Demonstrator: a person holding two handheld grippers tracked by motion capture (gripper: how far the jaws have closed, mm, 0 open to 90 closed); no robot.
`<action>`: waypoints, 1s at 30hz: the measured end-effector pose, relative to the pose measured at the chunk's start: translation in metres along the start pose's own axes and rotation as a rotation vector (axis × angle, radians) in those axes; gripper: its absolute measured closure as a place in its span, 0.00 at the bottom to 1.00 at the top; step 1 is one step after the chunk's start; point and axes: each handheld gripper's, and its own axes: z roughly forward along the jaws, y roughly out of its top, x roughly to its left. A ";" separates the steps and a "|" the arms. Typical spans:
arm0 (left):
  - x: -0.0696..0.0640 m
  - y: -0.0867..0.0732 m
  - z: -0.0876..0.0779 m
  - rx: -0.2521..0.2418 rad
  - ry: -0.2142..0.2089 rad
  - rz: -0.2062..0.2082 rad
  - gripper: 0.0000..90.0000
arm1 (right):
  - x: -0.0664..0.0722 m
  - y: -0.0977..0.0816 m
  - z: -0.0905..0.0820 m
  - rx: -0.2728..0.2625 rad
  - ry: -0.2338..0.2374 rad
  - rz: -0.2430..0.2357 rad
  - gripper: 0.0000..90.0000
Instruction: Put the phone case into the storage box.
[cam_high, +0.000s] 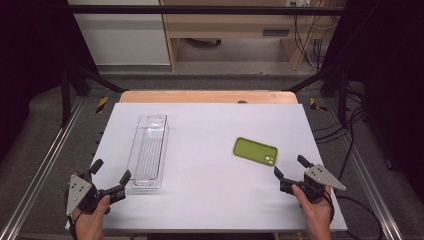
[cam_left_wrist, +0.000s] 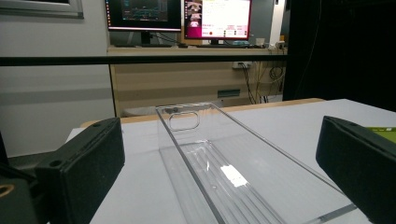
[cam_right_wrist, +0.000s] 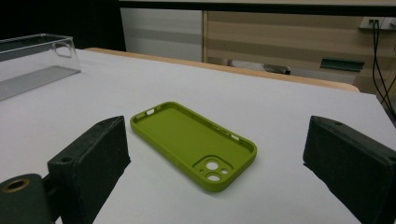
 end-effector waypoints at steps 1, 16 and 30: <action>0.000 0.000 0.000 -0.002 0.000 -0.003 0.01 | 0.000 0.000 0.000 0.003 -0.001 -0.002 0.08; -0.002 -0.001 0.000 0.001 -0.007 -0.001 0.01 | 0.001 0.000 0.007 0.029 -0.024 0.010 0.08; 0.000 -0.003 -0.006 -0.005 -0.003 -0.039 0.01 | 0.014 0.043 0.008 0.110 0.020 -0.060 0.12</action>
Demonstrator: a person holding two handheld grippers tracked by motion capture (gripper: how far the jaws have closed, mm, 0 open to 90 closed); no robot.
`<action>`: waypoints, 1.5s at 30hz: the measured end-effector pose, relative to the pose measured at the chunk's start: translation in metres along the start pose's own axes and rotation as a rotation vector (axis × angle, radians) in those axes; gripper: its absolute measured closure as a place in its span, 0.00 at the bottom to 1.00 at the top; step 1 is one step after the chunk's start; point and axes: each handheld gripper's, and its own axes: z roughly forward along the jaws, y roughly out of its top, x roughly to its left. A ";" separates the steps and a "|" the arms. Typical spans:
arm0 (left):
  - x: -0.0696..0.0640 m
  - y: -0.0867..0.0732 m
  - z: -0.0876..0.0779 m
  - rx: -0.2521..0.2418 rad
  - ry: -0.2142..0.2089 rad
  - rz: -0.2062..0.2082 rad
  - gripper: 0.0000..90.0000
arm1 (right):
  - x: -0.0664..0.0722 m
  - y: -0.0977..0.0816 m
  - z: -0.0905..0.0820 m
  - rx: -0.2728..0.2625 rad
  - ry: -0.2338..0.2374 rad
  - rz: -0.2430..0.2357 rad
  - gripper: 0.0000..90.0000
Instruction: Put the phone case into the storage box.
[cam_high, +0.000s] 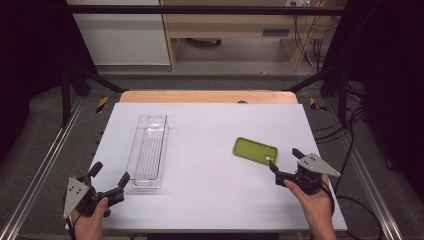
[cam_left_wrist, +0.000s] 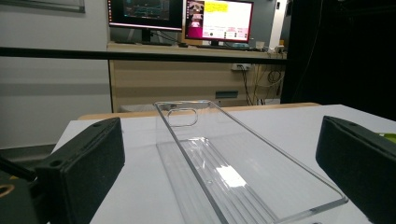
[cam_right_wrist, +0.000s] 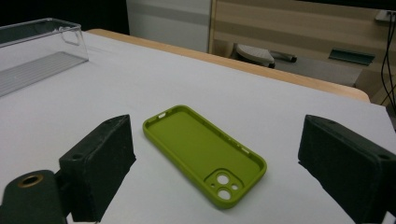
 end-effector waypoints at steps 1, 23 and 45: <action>-0.001 0.000 0.000 0.000 -0.001 0.002 0.01 | -0.002 0.004 0.000 0.004 0.006 -0.009 0.12; -0.002 0.001 0.003 0.015 -0.016 0.011 0.01 | -0.017 0.075 0.046 0.284 0.077 -0.336 0.23; -0.004 0.001 0.006 0.038 -0.025 0.022 0.01 | -0.037 0.066 0.104 0.457 0.111 -0.379 0.33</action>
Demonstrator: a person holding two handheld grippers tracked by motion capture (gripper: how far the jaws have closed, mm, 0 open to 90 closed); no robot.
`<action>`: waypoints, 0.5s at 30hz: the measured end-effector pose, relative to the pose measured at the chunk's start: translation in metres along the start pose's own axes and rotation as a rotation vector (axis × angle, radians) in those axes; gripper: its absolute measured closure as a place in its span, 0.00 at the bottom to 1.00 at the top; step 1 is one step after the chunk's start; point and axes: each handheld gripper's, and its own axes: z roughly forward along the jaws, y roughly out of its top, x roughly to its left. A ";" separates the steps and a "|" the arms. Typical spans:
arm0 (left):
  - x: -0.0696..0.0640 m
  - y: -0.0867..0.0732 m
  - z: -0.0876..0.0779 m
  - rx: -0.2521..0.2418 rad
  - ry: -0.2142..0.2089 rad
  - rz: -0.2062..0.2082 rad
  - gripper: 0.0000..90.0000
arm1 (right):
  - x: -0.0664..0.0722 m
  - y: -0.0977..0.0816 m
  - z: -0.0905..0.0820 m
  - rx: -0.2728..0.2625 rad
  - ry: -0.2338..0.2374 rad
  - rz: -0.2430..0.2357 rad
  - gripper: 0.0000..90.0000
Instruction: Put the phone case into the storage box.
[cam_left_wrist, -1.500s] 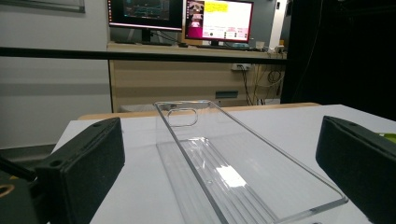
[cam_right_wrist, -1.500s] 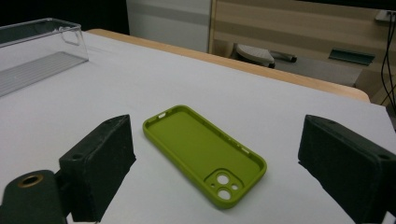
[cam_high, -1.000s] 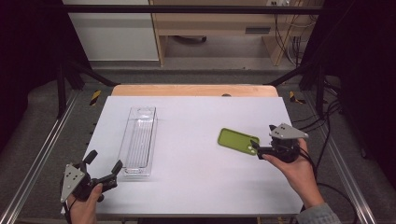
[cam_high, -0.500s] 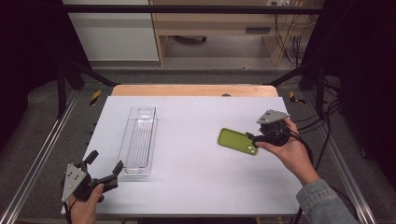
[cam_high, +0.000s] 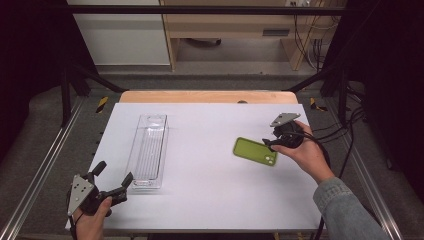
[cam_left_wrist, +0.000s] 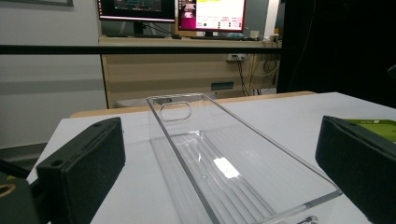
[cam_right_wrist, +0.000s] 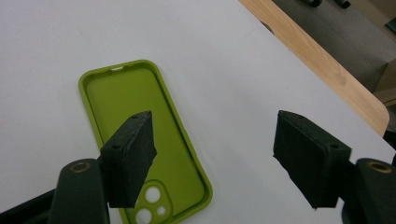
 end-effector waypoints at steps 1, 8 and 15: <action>0.000 0.000 0.000 0.001 -0.001 0.000 0.01 | -0.001 0.001 0.003 0.004 0.006 -0.003 0.34; -0.001 0.000 0.001 0.008 -0.004 0.006 0.01 | -0.003 0.000 0.012 0.030 0.019 -0.016 0.38; -0.001 -0.001 0.001 0.014 -0.008 0.004 0.01 | -0.004 -0.001 0.018 0.045 0.028 -0.023 0.41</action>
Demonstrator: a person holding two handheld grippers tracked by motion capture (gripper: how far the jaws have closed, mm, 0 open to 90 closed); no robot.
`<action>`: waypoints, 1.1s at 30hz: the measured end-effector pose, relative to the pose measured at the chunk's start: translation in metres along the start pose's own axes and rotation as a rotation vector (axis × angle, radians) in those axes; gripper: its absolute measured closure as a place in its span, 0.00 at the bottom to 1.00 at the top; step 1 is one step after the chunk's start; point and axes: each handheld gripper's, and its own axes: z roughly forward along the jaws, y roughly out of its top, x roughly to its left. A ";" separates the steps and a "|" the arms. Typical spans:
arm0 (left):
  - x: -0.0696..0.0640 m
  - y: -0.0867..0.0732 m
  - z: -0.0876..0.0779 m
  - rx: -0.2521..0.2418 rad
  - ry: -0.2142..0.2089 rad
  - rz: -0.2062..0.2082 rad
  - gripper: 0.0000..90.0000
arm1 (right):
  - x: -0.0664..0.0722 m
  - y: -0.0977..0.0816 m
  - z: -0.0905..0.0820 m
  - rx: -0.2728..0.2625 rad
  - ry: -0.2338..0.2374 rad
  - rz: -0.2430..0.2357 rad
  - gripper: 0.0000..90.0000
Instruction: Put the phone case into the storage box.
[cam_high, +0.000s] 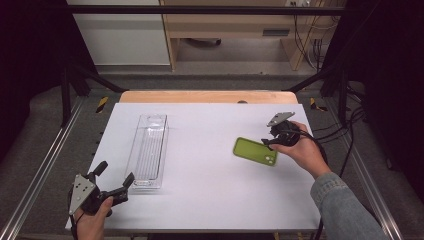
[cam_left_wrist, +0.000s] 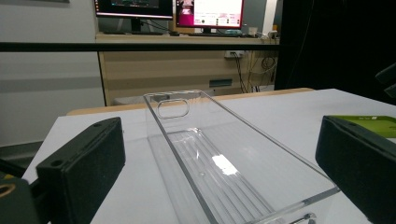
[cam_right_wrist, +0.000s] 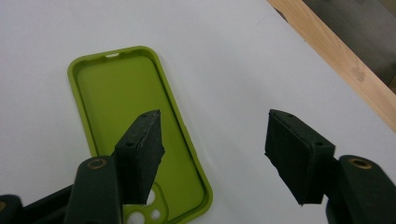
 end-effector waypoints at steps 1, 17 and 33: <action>0.000 0.000 0.000 0.000 0.000 0.000 0.01 | 0.000 0.000 0.000 0.002 -0.001 0.002 0.42; -0.001 0.000 0.002 0.007 -0.004 0.004 0.01 | -0.007 -0.008 0.006 0.034 0.015 0.011 0.53; -0.001 -0.001 0.004 0.020 -0.003 0.007 0.02 | -0.009 -0.023 0.023 0.080 0.079 0.013 0.63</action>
